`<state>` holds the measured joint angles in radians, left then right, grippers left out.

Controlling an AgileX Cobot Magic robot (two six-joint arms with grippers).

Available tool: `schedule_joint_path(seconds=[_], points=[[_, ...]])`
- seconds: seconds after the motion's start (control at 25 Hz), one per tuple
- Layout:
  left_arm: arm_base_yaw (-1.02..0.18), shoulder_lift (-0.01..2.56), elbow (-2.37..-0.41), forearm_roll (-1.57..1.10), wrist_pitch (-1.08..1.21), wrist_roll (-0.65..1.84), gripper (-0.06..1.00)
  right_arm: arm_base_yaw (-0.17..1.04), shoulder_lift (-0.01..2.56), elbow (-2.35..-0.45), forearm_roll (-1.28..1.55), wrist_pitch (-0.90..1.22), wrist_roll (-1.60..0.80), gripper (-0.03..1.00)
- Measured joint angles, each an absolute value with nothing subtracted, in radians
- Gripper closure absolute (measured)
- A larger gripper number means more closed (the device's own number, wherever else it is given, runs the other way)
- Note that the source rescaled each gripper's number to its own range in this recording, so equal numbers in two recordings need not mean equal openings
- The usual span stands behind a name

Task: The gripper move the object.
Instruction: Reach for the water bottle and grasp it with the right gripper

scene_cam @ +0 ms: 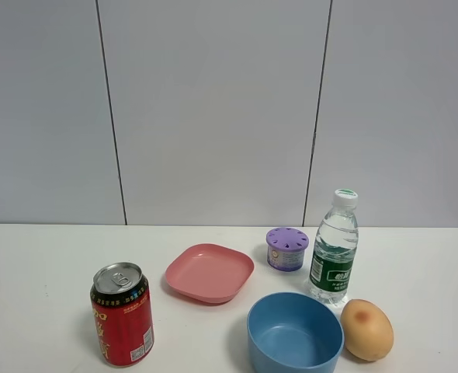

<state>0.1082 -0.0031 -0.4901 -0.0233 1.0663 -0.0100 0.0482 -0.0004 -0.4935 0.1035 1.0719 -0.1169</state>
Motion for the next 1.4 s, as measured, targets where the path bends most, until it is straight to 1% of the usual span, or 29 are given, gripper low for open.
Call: schedule_joint_path(seconds=[0.04, 0.44, 0.6, 0.72, 0.92, 1.04, 1.2, 1.32, 1.4], points=[[0.108, -0.003, -0.49, -0.023, 1.066, -0.01, -0.06, 0.048, 0.0, -0.493, 0.104, 1.072, -0.117, 0.37], [0.108, -0.003, -0.49, -0.023, 1.066, -0.01, -0.06, 0.048, 0.0, -0.496, 0.122, 1.072, -0.117, 0.37], [0.108, -0.003, -0.49, -0.023, 1.066, -0.01, -0.06, 0.048, 0.046, -0.579, 0.186, 1.076, -0.117, 0.37], [0.108, -0.003, -0.49, -0.023, 1.066, -0.011, -0.06, 0.048, 0.163, -0.711, 0.23, 1.084, -0.12, 0.37], [0.108, -0.003, -0.49, -0.023, 1.066, -0.011, -0.06, 0.048, 0.45, -0.983, 0.32, 1.149, -0.163, 0.37], [0.108, -0.003, -0.49, -0.023, 1.066, -0.011, -0.06, 0.048, 0.61, -1.089, 0.351, 1.197, -0.198, 0.37], [0.108, -0.003, -0.49, -0.023, 1.066, -0.011, -0.06, 0.048, 0.806, -1.135, 0.33, 1.214, -0.24, 0.37], [0.108, -0.003, -0.49, -0.023, 1.066, -0.011, -0.06, 0.053, 0.9, -1.135, 0.314, 1.221, -0.258, 0.37], [0.108, -0.003, -0.49, -0.023, 1.066, -0.011, -0.06, 0.081, 0.938, -1.135, 0.299, 1.221, -0.265, 0.37]])
